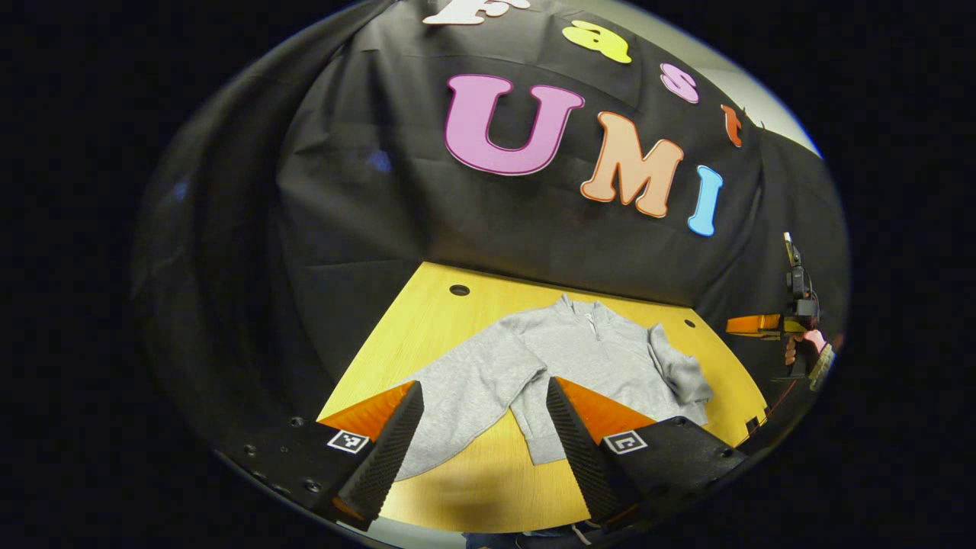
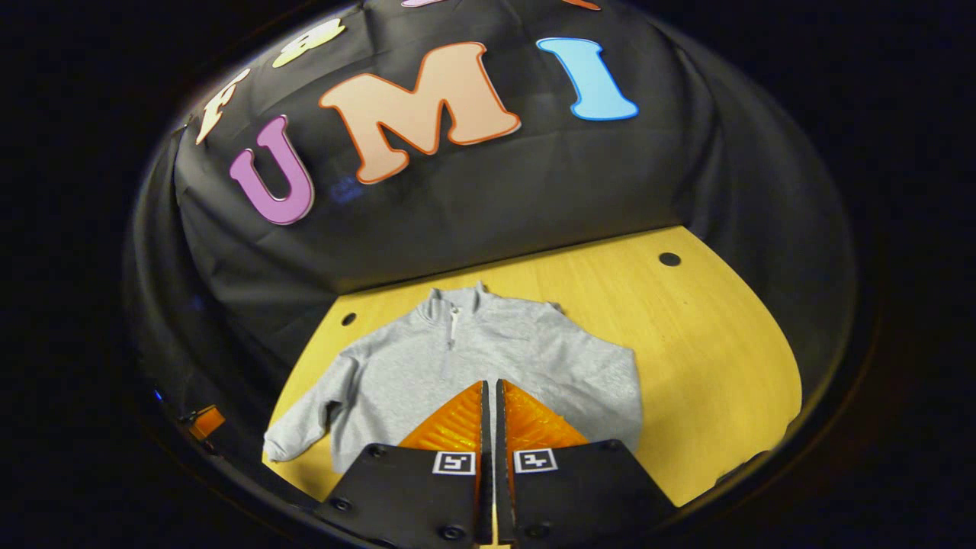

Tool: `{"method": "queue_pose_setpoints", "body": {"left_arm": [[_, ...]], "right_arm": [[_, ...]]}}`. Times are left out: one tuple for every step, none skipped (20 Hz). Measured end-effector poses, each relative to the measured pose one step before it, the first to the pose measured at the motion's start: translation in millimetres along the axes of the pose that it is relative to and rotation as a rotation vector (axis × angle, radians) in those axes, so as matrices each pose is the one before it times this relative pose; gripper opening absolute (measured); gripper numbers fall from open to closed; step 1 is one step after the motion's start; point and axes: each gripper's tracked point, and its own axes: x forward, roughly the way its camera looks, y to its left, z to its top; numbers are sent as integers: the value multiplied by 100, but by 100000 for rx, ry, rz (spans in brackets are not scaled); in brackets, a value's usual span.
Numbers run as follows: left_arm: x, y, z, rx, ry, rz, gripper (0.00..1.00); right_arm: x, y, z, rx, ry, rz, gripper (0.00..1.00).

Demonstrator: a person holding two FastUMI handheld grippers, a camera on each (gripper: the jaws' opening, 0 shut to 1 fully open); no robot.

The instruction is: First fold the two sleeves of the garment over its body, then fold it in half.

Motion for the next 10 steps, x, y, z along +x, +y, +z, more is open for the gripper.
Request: {"method": "queue_pose_setpoints", "body": {"left_arm": [[-208,208,-61,-1170,45,529,95],[-214,130,-265,-960,-11,615,95],[-192,238,-74,-454,-14,806,95],[-194,257,-335,5,139,978,95],[-162,286,-169,32,61,877,95],[-172,134,-250,-104,305,643,95],[4,79,-235,-196,317,488,95],[38,89,-429,-107,565,637,95],[107,87,-344,-33,790,490,95],[215,145,-545,-47,584,553,95]], "right_arm": [[286,926,-119,-987,17,1971,4],[334,628,-159,-778,132,998,4],[336,665,-522,538,806,2095,4],[332,966,-402,288,624,2144,4],[539,784,-451,-641,479,1736,4],[222,551,-422,-657,330,1527,4],[25,542,-481,-193,183,2003,4],[41,713,-286,-88,-283,2044,4],[-15,779,-284,-93,-534,2323,4],[-102,893,-181,191,-415,2754,4]]}}
